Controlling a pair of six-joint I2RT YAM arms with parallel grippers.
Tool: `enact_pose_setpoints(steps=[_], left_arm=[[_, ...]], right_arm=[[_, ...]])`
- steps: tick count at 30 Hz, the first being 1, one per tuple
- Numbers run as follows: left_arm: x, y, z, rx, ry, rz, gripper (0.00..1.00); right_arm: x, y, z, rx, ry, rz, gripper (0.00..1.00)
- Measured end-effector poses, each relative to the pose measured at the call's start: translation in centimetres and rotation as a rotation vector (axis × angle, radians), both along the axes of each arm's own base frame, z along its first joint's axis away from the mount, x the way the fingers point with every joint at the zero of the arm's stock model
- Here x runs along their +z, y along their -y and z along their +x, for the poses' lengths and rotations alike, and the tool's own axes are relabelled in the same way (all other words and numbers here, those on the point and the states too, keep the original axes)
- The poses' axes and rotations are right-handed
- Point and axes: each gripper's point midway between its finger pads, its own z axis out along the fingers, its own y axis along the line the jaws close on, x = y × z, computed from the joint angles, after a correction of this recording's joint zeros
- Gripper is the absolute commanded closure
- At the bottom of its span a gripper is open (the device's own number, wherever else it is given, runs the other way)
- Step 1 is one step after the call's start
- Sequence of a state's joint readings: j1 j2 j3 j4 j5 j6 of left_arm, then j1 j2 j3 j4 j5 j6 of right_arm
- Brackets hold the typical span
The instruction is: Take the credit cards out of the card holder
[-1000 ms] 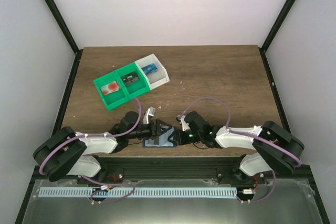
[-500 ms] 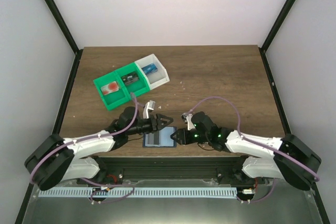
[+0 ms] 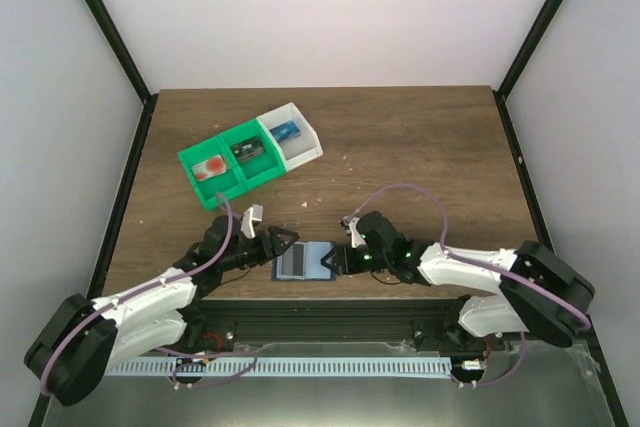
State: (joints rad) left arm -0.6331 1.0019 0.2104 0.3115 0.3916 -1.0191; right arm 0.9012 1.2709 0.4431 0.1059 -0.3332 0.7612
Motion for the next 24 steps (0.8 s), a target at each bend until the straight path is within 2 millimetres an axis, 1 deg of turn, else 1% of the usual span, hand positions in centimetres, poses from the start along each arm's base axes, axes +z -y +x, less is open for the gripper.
enact_pose_setpoints(steps=[7,12,15,19,24], left_arm=[[-1.3,-1.0,-0.8,0.012,-0.018,0.028,0.26],[-2.4,-1.3,-1.1,0.011,-0.043,0.057,0.26],[-3.1,-1.5,-1.3,0.005,-0.06,0.08,0.26],[-3.9,-1.6,-1.5,0.003,-0.084,0.099,0.26],[-4.4,-1.6,-1.5,0.001,-0.096,0.11,0.26]], right_arm=[[-1.1,-1.5,0.7,0.019,-0.027,-0.01,0.59],[-2.6,-1.4,0.6,0.023,-0.046,-0.042,0.59],[-3.2,-1.4,0.6,0.023,-0.055,-0.053,0.59],[-3.3,-1.6,0.7,0.026,-0.052,-0.046,0.59],[-3.3,-1.8,0.8,0.028,-0.05,-0.041,0.6]])
